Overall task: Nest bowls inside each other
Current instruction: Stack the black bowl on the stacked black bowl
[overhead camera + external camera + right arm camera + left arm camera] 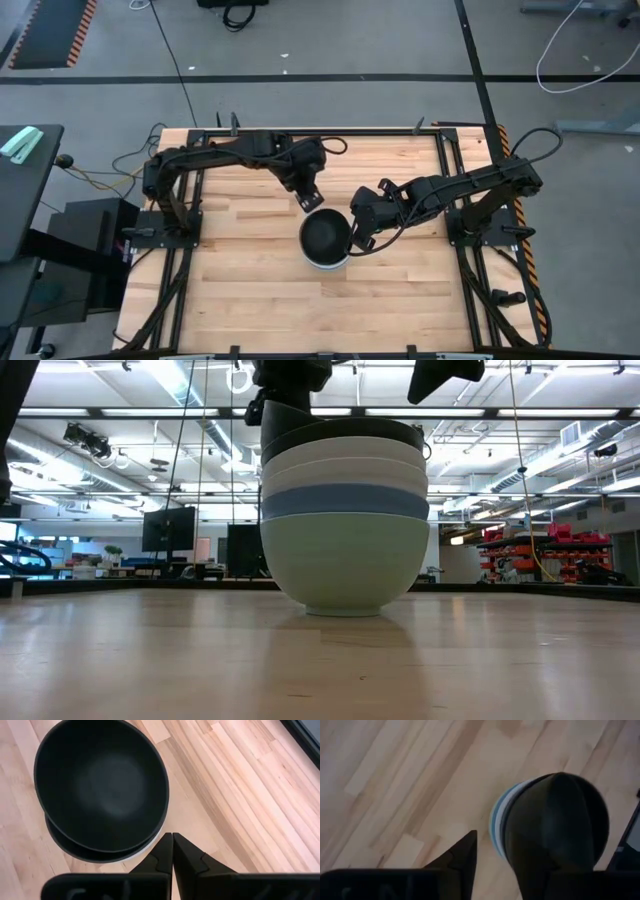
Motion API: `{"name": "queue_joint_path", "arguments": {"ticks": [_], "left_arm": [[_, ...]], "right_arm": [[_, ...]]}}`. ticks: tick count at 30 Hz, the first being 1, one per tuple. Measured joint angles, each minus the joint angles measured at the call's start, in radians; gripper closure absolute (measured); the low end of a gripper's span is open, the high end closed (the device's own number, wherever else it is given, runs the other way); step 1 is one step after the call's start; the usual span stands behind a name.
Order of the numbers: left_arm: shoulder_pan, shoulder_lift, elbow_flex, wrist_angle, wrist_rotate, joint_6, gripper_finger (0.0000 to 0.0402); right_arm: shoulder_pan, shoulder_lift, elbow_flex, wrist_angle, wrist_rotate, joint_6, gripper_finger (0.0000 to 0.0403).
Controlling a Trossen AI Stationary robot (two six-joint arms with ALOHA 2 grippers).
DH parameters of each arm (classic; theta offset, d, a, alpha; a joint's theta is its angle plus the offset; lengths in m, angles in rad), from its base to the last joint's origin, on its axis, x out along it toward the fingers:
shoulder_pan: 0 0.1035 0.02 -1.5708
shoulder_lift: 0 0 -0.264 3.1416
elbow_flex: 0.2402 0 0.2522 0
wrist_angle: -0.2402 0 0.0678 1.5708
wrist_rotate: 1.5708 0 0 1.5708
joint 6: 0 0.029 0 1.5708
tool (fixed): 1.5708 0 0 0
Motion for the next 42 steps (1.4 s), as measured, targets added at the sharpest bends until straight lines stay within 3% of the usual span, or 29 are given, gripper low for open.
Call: {"name": "queue_joint_path", "arguments": {"ticks": [9,30,42], "left_arm": [[-0.065,-0.006,0.000,-0.010,0.026,0.017,0.0391],[-0.163,-0.007,0.021,0.038,0.079,0.019,0.0397],[-0.157,-0.004,0.018,0.028,0.091,0.011,0.0398]], "right_arm": [[0.000,0.000,0.000,0.000,0.000,-0.008,0.0395],[-0.012,0.000,0.000,0.001,0.017,-0.011,0.0395],[-0.012,0.000,0.000,0.000,0.018,-0.009,0.0394]]}}
